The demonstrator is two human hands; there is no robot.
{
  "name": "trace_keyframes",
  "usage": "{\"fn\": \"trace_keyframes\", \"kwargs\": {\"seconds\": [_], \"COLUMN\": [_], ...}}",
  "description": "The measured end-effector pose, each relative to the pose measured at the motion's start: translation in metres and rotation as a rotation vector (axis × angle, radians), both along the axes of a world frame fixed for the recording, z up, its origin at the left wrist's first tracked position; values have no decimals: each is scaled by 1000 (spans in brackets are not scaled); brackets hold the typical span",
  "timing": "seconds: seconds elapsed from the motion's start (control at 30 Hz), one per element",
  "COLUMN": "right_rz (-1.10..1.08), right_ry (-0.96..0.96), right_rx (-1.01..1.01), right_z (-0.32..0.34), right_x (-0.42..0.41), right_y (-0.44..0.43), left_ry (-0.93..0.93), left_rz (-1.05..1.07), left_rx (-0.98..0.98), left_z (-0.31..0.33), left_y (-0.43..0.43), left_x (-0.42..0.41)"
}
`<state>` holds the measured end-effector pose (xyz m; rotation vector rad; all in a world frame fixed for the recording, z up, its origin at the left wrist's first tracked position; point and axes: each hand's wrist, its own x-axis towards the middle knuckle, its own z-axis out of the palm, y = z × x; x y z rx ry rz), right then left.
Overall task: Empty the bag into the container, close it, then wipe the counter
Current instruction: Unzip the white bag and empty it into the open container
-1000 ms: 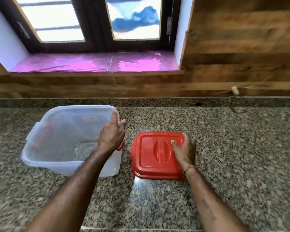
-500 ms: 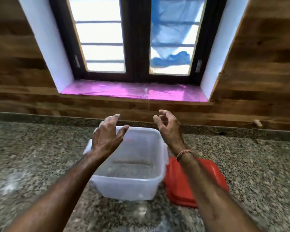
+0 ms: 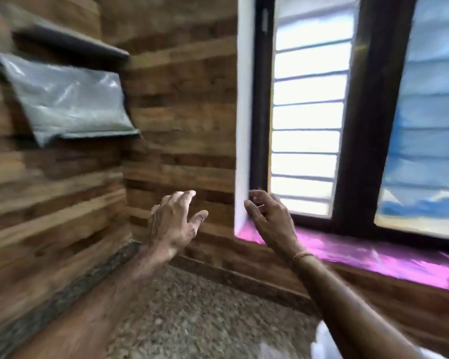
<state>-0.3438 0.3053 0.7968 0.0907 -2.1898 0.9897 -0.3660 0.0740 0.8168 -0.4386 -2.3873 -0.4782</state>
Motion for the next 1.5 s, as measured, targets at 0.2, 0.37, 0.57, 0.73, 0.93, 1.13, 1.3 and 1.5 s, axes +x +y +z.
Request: {"fn": "trace_keyframes", "kwargs": {"seconds": [0.2, 0.37, 0.57, 0.73, 0.93, 1.13, 1.3, 1.5], "right_rz": [186, 282, 295, 327, 278, 243, 119, -71], "right_ry": [121, 147, 186, 196, 194, 157, 57, 130], "right_rx": [28, 97, 196, 224, 345, 505, 533, 444], "right_z": [71, 129, 204, 266, 327, 367, 377, 375], "right_x": [-99, -171, -264, -346, -418, -459, -494, -513], "right_y": [-95, -183, -278, -350, -414, -454, -467, -454], "left_ry": [112, 168, 229, 306, 290, 349, 414, 461], "left_rz": [214, 338, 374, 389, 473, 509, 388, 289], "left_rx": [14, -14, 2, -45, -189, -178, 33, 174], "left_z": [69, 124, 189, 260, 322, 342, 345, 342], "left_y": [-107, -192, -288, -365, -420, -429, -435, -437], "left_x": [-43, -98, -184, -259, -323, -368, -383, -386]}}
